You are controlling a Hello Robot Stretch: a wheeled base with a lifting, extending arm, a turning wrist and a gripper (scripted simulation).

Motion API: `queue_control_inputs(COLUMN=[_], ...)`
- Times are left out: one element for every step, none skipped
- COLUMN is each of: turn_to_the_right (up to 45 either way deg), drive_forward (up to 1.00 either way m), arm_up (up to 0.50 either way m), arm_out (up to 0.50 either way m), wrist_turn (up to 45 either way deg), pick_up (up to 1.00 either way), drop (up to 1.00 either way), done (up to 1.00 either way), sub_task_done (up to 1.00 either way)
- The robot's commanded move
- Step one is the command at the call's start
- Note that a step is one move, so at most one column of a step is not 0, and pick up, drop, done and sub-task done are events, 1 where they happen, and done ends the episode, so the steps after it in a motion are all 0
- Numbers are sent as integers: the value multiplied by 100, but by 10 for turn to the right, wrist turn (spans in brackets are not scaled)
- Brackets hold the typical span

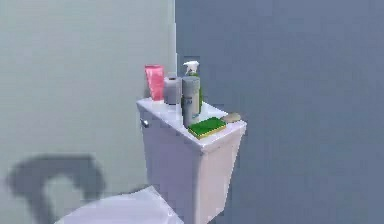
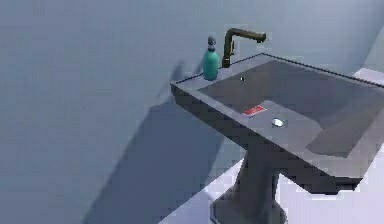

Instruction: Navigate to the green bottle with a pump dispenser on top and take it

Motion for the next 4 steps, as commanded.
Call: queue_control_inputs(turn_to_the_right=[450,450,300,0], drive_forward=[0,0,0,10], arm_up=[0,0,0,0], arm_out=[0,0,0,0], wrist_turn=[0,0,0,0], pick_up=[0,0,0,0], drop=[0,0,0,0], done=[0,0,0,0], sub_task_done=[0,0,0,0])
